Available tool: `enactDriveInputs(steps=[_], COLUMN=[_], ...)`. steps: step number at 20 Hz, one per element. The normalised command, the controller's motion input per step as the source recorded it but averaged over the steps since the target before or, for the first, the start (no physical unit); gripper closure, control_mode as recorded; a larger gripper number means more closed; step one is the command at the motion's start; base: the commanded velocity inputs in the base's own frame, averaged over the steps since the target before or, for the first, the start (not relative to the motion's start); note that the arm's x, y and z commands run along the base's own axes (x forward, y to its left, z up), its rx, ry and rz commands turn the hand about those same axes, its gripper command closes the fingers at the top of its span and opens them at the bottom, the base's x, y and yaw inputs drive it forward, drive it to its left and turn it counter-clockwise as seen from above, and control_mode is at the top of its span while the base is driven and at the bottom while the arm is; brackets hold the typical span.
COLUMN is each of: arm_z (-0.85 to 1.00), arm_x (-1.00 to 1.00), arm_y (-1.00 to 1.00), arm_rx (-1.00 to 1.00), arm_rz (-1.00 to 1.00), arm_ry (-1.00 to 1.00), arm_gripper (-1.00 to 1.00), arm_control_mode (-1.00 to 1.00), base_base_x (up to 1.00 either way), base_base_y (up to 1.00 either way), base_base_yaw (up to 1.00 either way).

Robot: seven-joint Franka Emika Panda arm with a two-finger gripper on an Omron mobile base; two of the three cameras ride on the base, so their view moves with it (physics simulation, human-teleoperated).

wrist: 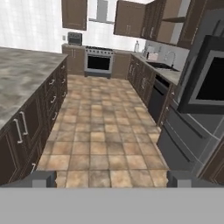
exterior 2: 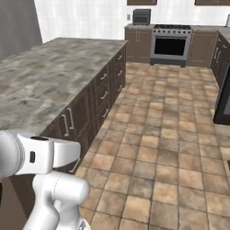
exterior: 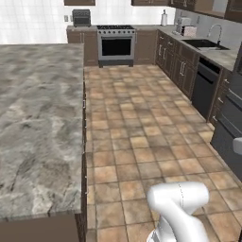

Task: Pick the potato from the counter and place it in the microwave. Then turn on the microwave.

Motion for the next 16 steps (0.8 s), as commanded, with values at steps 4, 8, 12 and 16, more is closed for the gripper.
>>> enactDriveInputs(steps=[4, 8, 12, 16], arm_z=[0.00, 0.00, 0.00, 0.00], arm_x=[0.00, 0.00, 0.00, 0.00], arm_y=[0.00, 0.00, 0.00, 0.00], arm_rx=[0.00, 0.00, 0.00, 0.00], arm_rz=[0.00, 0.00, 0.00, 0.00], arm_ry=[0.00, 0.00, 0.00, 0.00], arm_gripper=[-1.00, -1.00, -1.00, -1.00], arm_control_mode=[1.00, 1.00, 1.00, 1.00], base_base_x=[0.56, 0.62, 0.58, 0.50], base_base_y=[0.00, 0.00, 0.08, 0.14], base_base_yaw=[-0.10, -0.10, -0.08, -0.05])
